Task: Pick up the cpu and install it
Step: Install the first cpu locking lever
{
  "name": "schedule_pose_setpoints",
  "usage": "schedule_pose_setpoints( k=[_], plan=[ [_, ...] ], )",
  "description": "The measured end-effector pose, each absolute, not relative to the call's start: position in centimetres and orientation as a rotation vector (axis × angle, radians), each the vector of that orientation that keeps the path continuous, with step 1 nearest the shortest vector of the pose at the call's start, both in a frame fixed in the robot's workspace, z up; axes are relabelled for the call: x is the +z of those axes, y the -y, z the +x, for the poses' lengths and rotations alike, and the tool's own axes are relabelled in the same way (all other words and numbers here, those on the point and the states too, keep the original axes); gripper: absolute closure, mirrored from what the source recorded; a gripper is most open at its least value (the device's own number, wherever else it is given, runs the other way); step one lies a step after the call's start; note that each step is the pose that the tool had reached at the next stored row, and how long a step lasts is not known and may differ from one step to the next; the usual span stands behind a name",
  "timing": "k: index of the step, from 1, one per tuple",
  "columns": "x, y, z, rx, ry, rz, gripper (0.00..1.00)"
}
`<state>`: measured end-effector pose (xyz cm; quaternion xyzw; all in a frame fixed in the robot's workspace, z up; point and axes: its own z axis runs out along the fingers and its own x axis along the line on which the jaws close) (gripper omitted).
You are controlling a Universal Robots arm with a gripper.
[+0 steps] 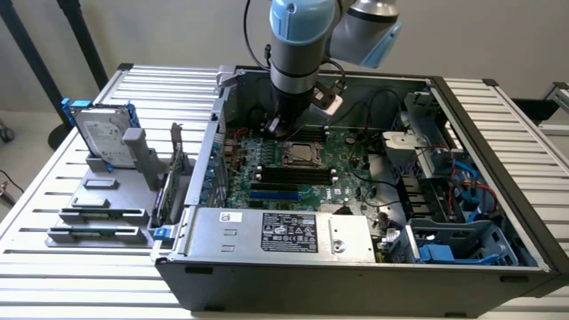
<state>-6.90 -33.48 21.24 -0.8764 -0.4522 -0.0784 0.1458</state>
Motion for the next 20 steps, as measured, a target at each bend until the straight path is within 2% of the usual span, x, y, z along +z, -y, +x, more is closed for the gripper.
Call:
schedule_pose_setpoints(
  k=[20],
  plan=[
    [20.75, 33.53, -7.03, -0.223, 1.302, -2.529, 0.89]
  ],
)
